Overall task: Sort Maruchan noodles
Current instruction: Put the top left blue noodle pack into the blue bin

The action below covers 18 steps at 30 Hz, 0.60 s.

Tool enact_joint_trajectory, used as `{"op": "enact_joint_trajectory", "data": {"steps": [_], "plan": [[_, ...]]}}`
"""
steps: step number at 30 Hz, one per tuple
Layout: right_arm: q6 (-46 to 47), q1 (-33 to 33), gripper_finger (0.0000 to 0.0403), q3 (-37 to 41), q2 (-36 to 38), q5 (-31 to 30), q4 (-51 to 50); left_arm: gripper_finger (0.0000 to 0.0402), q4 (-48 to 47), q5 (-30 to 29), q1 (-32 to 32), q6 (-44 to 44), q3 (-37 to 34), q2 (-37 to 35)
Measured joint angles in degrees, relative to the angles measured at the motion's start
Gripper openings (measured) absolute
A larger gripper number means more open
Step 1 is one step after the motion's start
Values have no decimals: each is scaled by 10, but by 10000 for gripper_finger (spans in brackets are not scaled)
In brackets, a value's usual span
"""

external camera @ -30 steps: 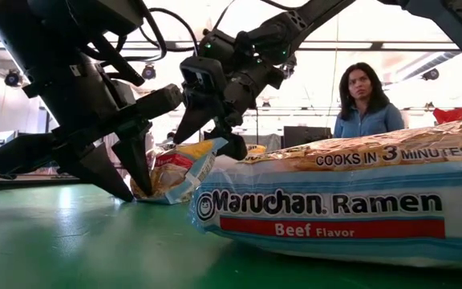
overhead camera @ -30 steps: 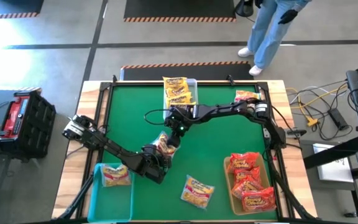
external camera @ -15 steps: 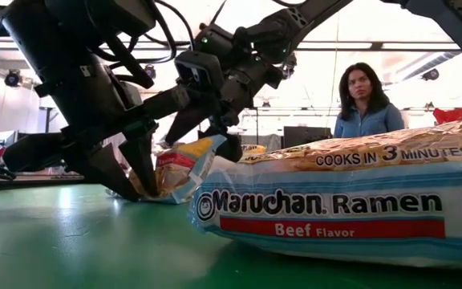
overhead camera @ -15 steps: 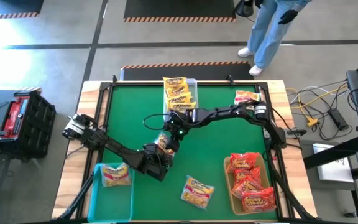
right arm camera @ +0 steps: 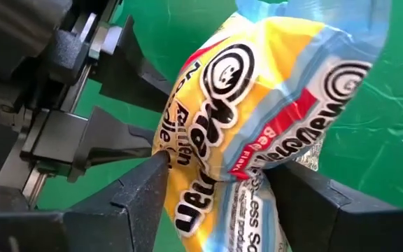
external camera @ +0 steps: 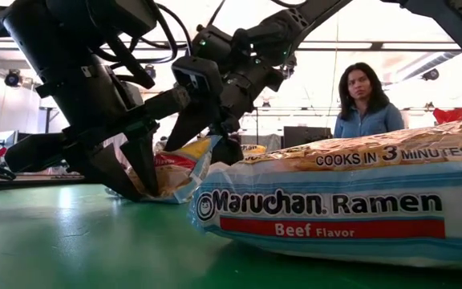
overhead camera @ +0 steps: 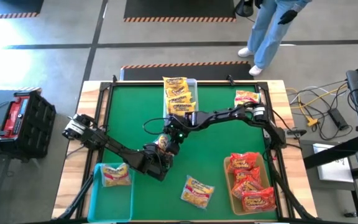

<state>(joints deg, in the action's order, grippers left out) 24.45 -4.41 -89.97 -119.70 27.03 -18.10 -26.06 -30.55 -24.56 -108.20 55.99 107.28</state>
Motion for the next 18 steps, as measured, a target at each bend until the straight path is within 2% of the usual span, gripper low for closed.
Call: {"op": "enact_joint_trajectory", "data": {"steps": [6,18], "plan": [[-2,2,207,-3,-1,1,1,97,0,0,0,0,0,0],[13,-3,140,-3,-2,9,0,97,0,1,0,14,3,0]]}}
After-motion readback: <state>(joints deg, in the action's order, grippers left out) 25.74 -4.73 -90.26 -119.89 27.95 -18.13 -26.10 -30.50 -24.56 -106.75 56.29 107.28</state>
